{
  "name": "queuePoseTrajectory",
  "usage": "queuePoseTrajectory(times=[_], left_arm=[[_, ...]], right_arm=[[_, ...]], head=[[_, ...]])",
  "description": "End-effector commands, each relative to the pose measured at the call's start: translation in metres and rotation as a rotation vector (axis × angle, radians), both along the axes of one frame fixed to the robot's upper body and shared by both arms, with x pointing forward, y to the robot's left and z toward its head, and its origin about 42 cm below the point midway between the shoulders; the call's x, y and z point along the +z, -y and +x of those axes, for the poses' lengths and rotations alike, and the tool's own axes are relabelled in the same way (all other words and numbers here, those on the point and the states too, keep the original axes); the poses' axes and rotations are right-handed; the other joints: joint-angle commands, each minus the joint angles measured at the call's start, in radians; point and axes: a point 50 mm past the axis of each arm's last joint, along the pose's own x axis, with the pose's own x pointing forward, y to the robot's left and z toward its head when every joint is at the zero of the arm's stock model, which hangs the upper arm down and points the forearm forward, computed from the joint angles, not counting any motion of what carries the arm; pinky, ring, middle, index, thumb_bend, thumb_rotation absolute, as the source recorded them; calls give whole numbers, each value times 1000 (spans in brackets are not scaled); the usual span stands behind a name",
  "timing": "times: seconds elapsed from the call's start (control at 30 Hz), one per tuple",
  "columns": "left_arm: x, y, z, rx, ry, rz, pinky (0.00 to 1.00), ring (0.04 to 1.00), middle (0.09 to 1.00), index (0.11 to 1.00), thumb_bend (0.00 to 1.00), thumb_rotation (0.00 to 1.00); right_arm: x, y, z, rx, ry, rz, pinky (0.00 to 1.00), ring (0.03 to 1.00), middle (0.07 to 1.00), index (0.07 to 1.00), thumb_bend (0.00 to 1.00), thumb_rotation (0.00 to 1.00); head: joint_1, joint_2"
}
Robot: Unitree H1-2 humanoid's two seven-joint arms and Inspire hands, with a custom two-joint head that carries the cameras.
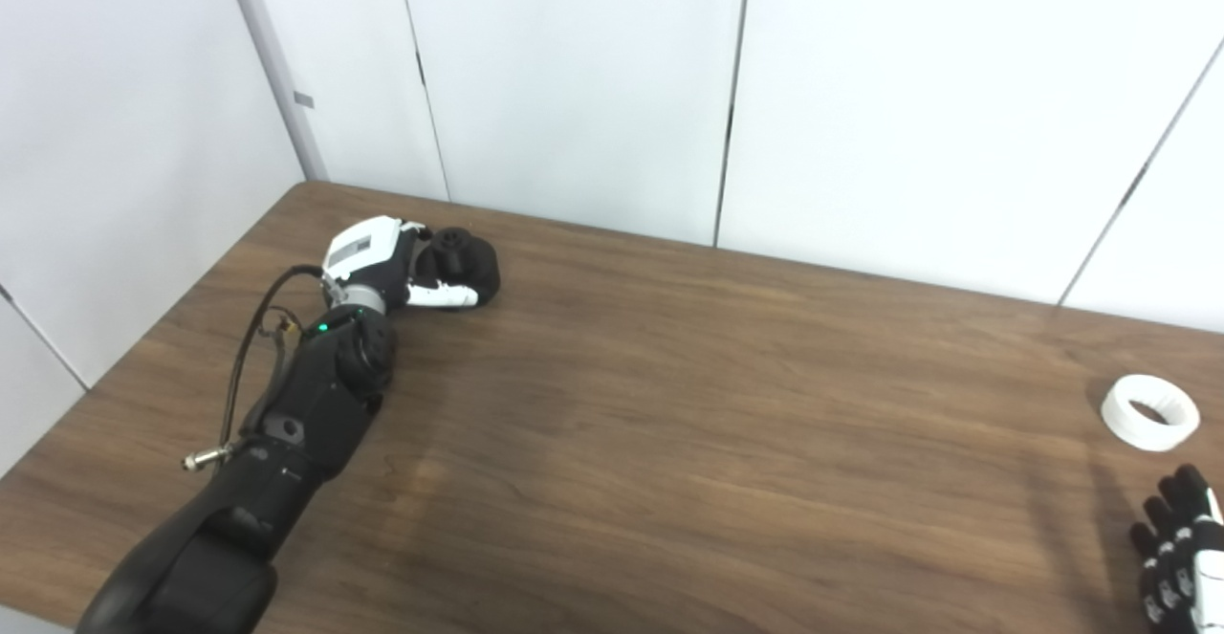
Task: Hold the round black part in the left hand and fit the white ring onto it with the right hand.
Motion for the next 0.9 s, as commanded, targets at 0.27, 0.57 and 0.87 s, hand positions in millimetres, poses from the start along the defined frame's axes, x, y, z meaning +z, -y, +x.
queuePoseTrajectory(times=[0.27,0.57,0.87], left_arm=[[35,1,18,-29,123,2,986,1000,957,830,985,492],[38,2,20,-37,146,-4,987,999,952,786,955,462],[41,4,21,-39,170,-11,984,985,947,713,834,367]], right_arm=[[12,0,6,4,83,-8,1000,1000,1000,984,421,925],[12,-1,7,8,87,-11,1000,1000,1000,981,414,920],[8,1,9,14,86,-27,1000,1000,1000,976,408,929]], head=[[-2,-4],[0,-2],[0,-1]])
